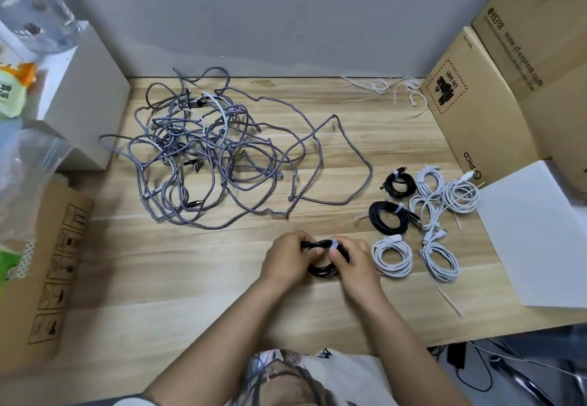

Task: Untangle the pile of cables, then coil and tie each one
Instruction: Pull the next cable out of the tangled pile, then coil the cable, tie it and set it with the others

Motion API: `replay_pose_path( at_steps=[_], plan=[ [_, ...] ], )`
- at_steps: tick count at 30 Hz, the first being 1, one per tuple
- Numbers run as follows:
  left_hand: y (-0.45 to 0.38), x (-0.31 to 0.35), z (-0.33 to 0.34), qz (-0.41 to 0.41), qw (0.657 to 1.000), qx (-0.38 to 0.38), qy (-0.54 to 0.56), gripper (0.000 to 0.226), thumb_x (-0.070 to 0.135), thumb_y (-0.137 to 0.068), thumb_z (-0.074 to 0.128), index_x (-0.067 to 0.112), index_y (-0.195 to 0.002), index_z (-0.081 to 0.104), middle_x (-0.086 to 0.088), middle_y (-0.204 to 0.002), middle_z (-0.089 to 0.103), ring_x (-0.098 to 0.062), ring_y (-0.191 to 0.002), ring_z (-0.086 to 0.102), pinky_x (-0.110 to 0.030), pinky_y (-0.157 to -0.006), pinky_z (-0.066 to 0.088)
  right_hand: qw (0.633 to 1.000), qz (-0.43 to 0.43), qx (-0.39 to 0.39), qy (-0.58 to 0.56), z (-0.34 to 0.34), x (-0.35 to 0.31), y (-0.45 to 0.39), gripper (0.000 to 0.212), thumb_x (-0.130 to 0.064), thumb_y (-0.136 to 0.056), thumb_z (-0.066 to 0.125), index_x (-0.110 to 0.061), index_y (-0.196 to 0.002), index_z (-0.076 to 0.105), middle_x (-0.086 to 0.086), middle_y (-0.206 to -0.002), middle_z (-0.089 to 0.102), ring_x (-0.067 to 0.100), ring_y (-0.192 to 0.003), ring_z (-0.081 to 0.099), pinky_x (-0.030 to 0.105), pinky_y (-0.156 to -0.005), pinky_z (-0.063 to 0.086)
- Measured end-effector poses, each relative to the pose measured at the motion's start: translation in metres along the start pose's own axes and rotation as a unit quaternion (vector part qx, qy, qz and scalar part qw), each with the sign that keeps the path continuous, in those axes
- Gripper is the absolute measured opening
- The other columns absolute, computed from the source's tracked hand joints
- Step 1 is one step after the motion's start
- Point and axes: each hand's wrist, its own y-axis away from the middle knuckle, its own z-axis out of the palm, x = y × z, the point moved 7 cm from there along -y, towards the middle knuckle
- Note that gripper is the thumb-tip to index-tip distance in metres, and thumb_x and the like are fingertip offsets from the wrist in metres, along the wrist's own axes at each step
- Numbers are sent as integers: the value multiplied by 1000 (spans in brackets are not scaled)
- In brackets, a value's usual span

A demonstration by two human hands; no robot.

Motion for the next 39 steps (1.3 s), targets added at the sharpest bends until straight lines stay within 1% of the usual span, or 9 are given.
replay_pose_path(
  at_steps=[4,9,20,22,26,29,32,36,39],
  plan=[
    [-10,9,33,-59,964,-87,243,36,3,-88,59,3,-122,50,0,-83,59,-12,-69,54,-21,-63,43,993,66,76,64,-31,18,-8,31,-33,-96,48,-24,-124,58,6,-127,45,25,-122,41,45,-102,33],
    [-13,28,55,-110,875,-187,433,47,18,-64,61,22,-107,45,1,-98,61,-9,-86,58,-25,-71,47,985,47,144,80,-58,23,-14,28,-24,-95,50,-7,-114,61,19,-116,51,34,-111,48,36,-88,37],
    [-4,41,75,-95,846,-264,454,78,13,-61,54,14,-136,36,4,-109,58,-8,-98,55,-26,-80,44,981,89,116,126,-68,5,-3,65,-31,-88,60,-13,-143,33,17,-146,26,33,-135,18,37,-107,21],
    [-5,37,63,-77,869,-233,429,62,7,-72,59,13,-132,41,3,-110,59,-8,-93,56,-24,-78,43,978,62,109,167,-69,-9,3,59,-33,-88,60,-16,-140,38,17,-146,22,33,-136,14,40,-107,23],
    [-6,18,-12,3,908,9,419,36,-13,-86,45,16,-97,61,-1,-88,65,-8,-74,58,-18,-68,44,969,-41,116,215,-69,-52,11,40,-28,-87,59,-18,-125,53,10,-135,38,29,-127,29,38,-97,34],
    [5,-6,-79,55,889,182,417,39,-15,-87,40,18,-90,61,-1,-80,65,0,-65,58,-13,-68,45,978,-134,55,150,-42,-94,9,31,-22,-87,60,-19,-118,61,6,-119,50,25,-118,43,32,-94,36],
    [14,-33,-123,74,880,313,349,32,-6,-88,50,24,-95,59,7,-90,64,-2,-84,59,-12,-80,43,969,-228,-15,89,-8,-143,9,35,-29,-82,56,-16,-113,64,4,-113,53,24,-113,48,28,-96,34],
    [4,-46,-154,94,912,341,208,44,25,-81,49,29,-125,51,5,-129,52,-5,-121,43,-16,-103,30,941,-329,-27,78,21,-205,0,48,-33,-78,53,-21,-125,57,4,-132,45,25,-124,42,42,-105,35],
    [-19,-36,-149,114,957,248,100,58,47,-85,39,42,-140,24,-2,-154,25,-15,-143,17,-40,-116,19,941,-334,-35,46,40,-244,-22,51,-25,-81,63,-28,-131,52,5,-150,26,24,-137,29,39,-112,26]
  ],
)
